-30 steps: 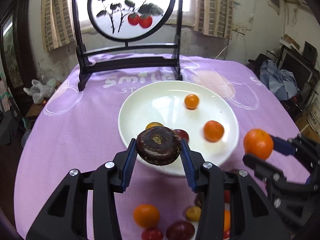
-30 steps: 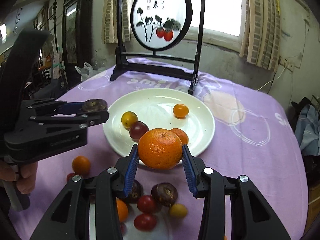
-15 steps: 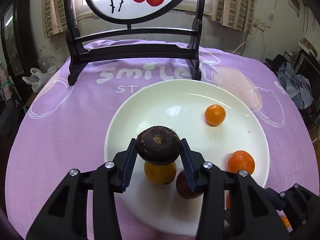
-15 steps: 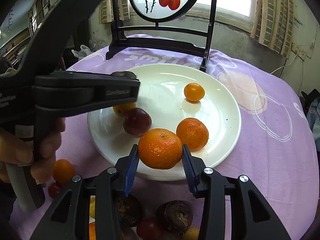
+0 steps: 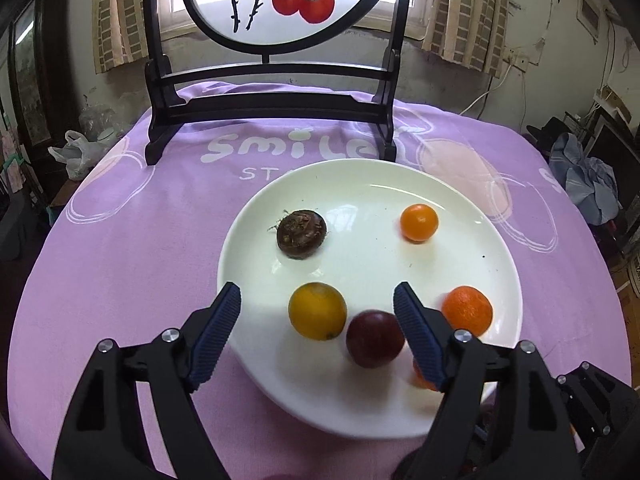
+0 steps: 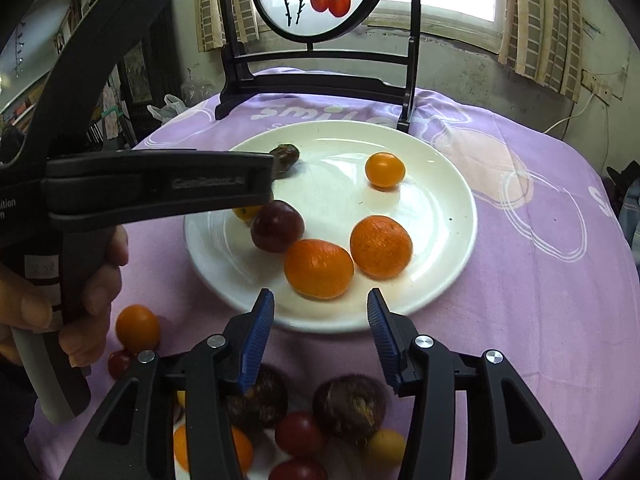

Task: Organize fruits
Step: 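Carry both fruits over the white plate and open both tools to release them, then move both open tools back toward the fruit cluster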

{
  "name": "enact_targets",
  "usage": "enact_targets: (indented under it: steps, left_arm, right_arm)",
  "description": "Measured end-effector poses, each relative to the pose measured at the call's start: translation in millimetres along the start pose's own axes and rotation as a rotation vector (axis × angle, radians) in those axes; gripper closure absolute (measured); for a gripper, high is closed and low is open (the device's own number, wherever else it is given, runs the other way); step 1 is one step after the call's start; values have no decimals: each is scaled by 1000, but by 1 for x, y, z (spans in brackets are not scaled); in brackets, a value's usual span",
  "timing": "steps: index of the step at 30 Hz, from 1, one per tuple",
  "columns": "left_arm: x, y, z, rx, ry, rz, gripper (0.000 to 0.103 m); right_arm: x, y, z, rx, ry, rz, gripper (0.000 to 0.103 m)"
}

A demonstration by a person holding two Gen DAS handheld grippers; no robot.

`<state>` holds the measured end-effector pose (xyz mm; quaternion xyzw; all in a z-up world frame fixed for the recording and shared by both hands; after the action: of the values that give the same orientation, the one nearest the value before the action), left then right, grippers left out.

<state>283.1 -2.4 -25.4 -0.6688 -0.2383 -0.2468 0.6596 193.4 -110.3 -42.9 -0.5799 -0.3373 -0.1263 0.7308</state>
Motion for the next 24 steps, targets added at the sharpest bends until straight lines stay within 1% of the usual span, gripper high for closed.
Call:
enact_targets:
  steps: [2, 3, 4, 7, 10, 16, 19, 21, 24]
  left_arm:
    - [-10, -14, 2, -11, -5, -20, 18]
    - [-17, -22, 4, -14, -15, -35, 17]
    - [-25, -28, 5, -19, -22, -40, 17]
    - [-49, -45, 6, -59, -35, -32, 17]
    - [-72, -60, 9, -76, -42, -20, 17]
    - [-112, -87, 17, -48, -8, -25, 16]
    - [-128, -98, 20, -50, -3, -30, 15]
    - [-141, -104, 21, -38, 6, -43, 14]
    - [-155, -109, 22, -40, 14, -37, 14]
  right_arm:
    - [-9, -13, -3, 5, 1, -9, 51]
    - [-14, -21, -6, 5, 5, -17, 48]
    - [-20, -28, -9, 2, 14, -26, 45]
    - [-38, -45, -17, 7, 32, -34, 45]
    - [-59, -62, -22, 10, 54, -33, 44]
    - [-98, -88, -26, -16, 64, -40, 41]
    - [-115, -99, -34, -34, 91, -46, 41]
    - [-125, -103, -42, -56, 118, -39, 41]
    - [-137, -101, -54, -97, 142, -10, 41]
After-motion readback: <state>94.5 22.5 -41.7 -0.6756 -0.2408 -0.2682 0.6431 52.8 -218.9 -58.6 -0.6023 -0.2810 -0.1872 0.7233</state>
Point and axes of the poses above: each gripper's, at about its wrist camera, not at the fingertips, and y roughly the way its jaws point, z to its left, x to its top, the point moved 7 cm from there along y, roughly the way its jaws point, and after that the axes turned 3 degrees about x, right-handed, at the moved point
